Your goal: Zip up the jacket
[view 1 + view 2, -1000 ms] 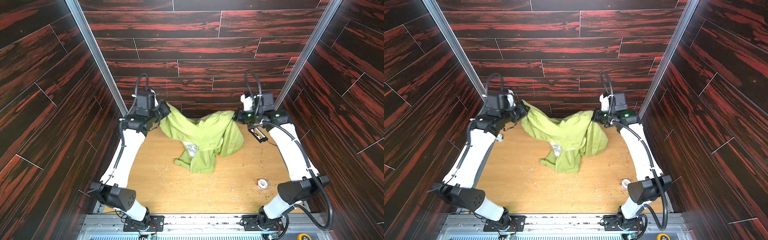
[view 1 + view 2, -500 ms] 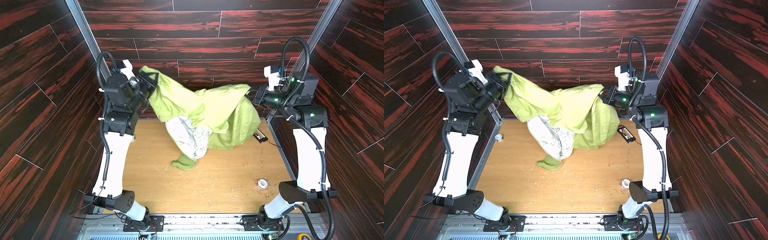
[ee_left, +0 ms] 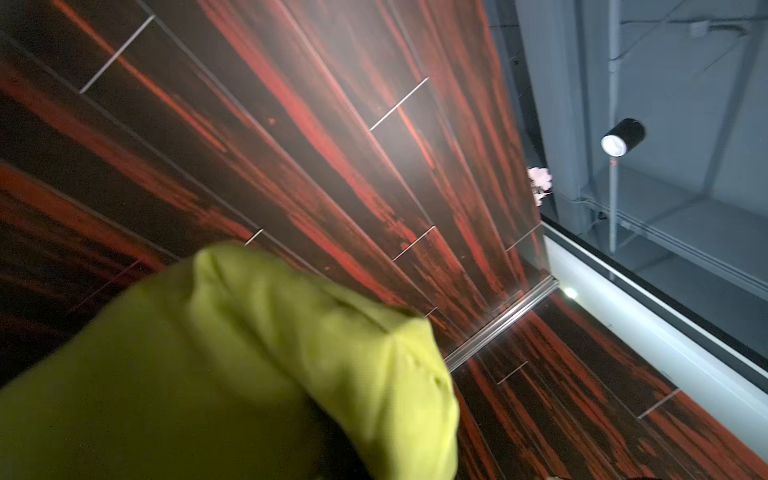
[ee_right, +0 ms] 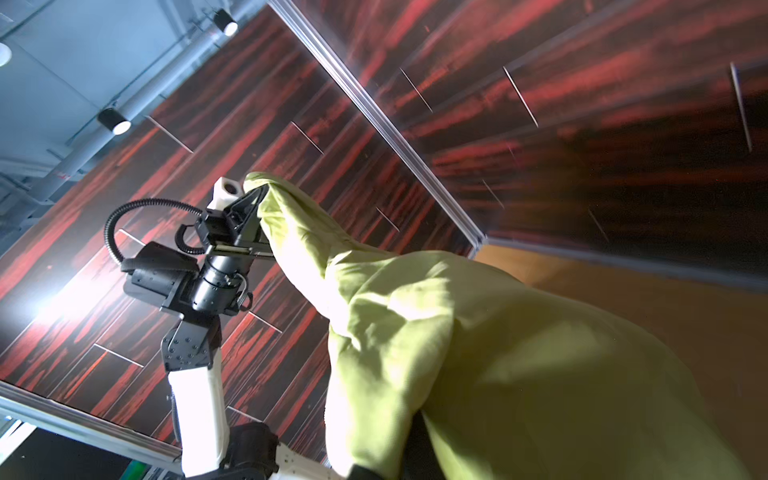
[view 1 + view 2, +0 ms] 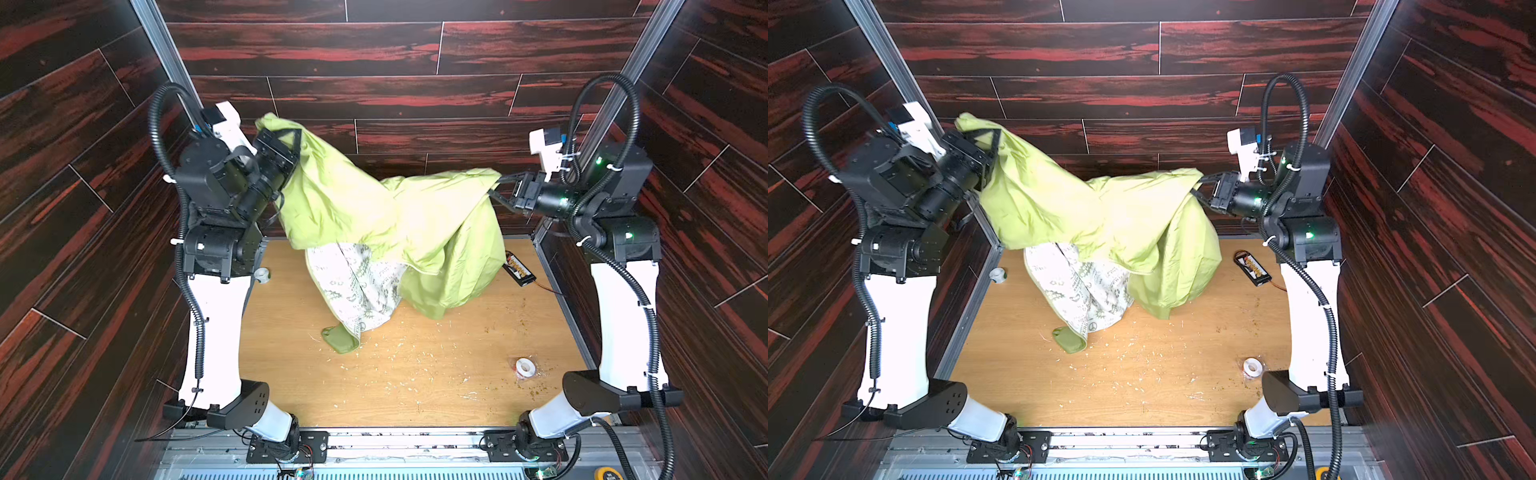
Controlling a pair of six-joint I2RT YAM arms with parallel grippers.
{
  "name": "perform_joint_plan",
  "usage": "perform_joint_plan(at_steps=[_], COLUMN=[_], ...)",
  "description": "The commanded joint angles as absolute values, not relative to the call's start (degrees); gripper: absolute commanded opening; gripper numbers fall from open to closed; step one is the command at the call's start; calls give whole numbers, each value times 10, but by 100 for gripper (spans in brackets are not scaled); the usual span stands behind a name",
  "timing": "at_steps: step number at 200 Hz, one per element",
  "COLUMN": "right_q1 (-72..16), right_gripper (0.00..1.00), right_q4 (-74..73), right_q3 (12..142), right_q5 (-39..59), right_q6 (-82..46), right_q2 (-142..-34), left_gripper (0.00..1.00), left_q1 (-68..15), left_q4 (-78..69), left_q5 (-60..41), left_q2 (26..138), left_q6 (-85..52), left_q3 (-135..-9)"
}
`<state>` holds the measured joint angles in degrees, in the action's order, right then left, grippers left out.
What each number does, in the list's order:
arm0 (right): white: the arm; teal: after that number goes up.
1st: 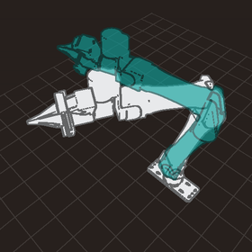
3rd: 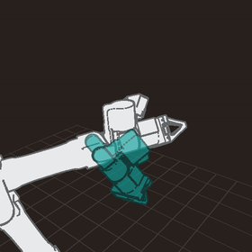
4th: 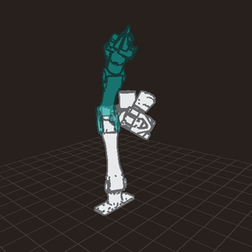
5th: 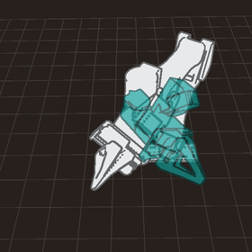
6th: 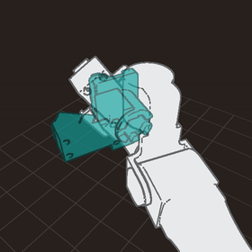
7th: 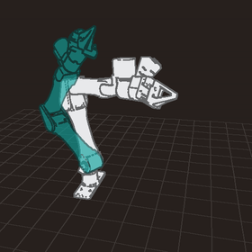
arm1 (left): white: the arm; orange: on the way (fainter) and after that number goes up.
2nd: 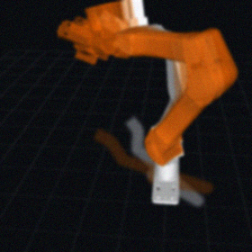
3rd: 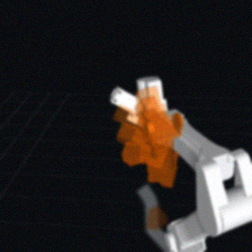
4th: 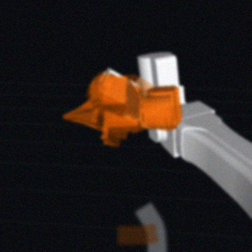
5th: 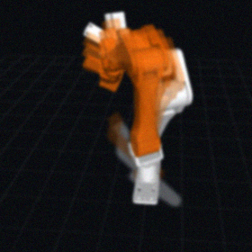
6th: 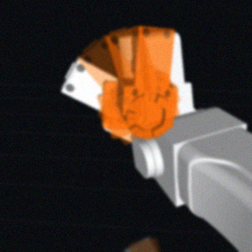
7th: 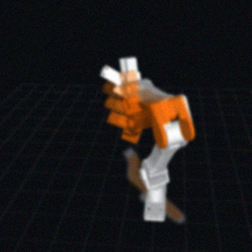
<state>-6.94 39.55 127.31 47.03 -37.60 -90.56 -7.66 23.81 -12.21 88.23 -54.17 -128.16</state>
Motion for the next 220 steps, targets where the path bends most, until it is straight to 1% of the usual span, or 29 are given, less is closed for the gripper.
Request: perform_joint_plan(at_steps=[1,13,25,49,72,76,82,93,109,135,145,154,166,181,202,220], right_q1=[-49,-43,-38,-36,-35,-36,-35,-36,-36,-39,-41,-42,-45,-57,-79,-86], right_gripper=[0,0,0,0,0,3,9,24,40,54,58,60,61,61,60,62], right_q4=[460,513,536,516,513,513,517,526,541,610,634,648,644,611,554,502], right_q3=[1228,1216,1197,1156,1166,1171,1182,1210,1270,1407,1433,1431,1387,1277,1071,909], right_q5=[451,424,415,388,305,291,268,231,222,204,176,160,154,164,176,193], right_q6=[-366,-353,-345,-366,-411,-417,-426,-437,-440,-407,-387,-371,-352,-325,-306,-308], right_q2=[-918,-941,-965,-1014,-1083,-1096,-1115,-1153,-1209,-1269,-1269,-1256,-1221,-1156,-1060,-992], left_gripper=[0,0,0,0,0,0,0,0,0,0,0,0,0,0,0,0], left_q1=[-73,-73,-73,-73,-73,-73,-73,-73,-71,-66,-63,-61,-57,-54,-53,-52], left_q4=[249,247,228,187,144,138,130,130,137,176,195,212,231,257,293,303], left_q5=[-83,-63,-51,-32,1,9,21,48,73,75,72,68,58,45,31,24], left_q2=[871,870,873,897,941,952,967,998,1050,1133,1164,1192,1226,1271,1321,1336], left_q6=[-513,-507,-503,-505,-512,-515,-518,-521,-528,-537,-536,-535,-536,-537,-534,-533], left_q3=[-1233,-1202,-1169,-1115,-1077,-1074,-1072,-1078,-1103,-1194,-1237,-1278,-1332,-1404,-1492,-1519])
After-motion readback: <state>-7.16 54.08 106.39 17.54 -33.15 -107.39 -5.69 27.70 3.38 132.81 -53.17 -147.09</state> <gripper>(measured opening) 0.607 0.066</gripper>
